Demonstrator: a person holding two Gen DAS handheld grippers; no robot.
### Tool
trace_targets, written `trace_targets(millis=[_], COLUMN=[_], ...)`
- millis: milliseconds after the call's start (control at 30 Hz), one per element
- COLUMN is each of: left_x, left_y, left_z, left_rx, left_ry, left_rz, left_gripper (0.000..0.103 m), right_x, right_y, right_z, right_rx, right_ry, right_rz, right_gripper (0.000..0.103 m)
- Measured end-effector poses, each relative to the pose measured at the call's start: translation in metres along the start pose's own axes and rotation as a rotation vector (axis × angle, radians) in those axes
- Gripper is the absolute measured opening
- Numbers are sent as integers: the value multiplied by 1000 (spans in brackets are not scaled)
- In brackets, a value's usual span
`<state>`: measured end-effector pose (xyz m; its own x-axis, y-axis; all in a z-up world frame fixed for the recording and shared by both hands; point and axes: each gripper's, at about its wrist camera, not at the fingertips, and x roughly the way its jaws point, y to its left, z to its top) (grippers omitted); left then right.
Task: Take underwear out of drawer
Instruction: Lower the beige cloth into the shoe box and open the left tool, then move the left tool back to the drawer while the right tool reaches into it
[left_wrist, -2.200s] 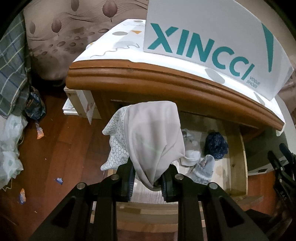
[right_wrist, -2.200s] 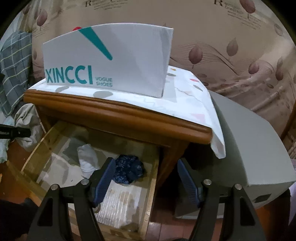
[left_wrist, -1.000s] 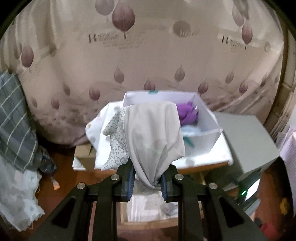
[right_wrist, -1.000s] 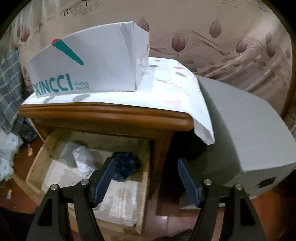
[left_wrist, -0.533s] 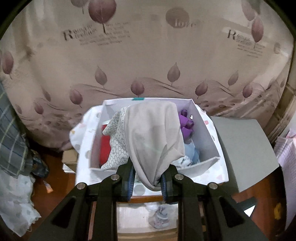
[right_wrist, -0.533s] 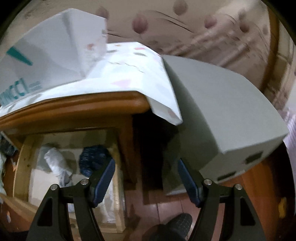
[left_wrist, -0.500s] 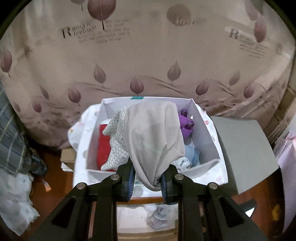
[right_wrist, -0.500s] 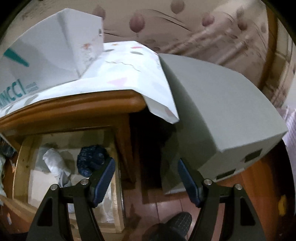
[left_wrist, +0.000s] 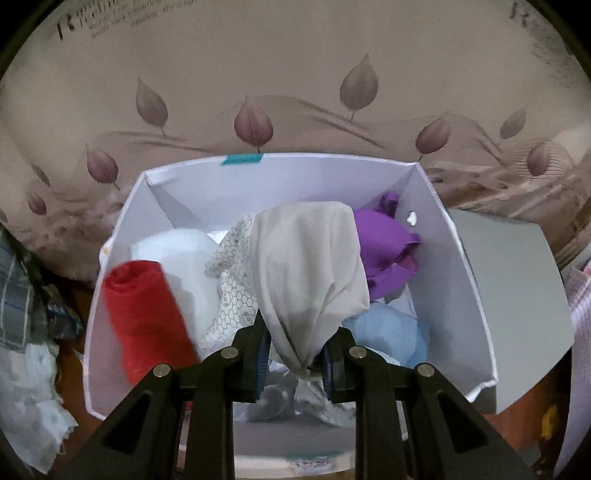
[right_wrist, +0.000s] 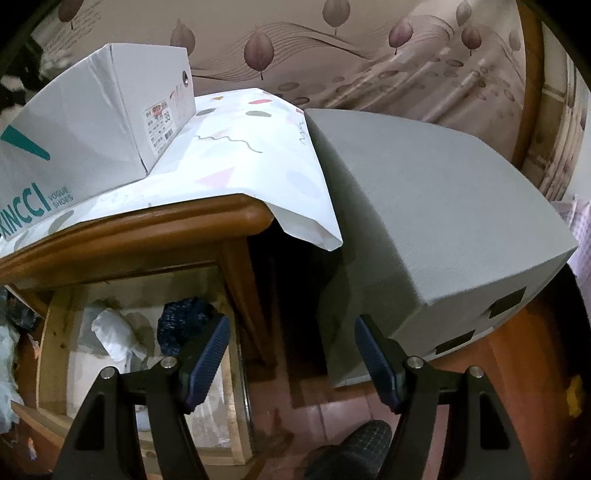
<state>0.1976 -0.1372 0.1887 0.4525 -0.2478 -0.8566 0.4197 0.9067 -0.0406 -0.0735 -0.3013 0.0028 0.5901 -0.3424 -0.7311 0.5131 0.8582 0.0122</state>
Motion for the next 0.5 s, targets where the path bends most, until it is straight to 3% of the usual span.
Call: trace_targets(millis=[333,500], left_x=[28,11], left_y=[-11,-14], left_z=[0,-3], left_rx=[26,46], left_ry=[44,-18], left_rz=[14,9], left_gripper=[32,56], right_x=[1,1], right_y=[-1,-1], right_z=[2,1], right_rx=[10,8], right_ry=[14,12], right_rz=[25,17], right_gripper=[72,72])
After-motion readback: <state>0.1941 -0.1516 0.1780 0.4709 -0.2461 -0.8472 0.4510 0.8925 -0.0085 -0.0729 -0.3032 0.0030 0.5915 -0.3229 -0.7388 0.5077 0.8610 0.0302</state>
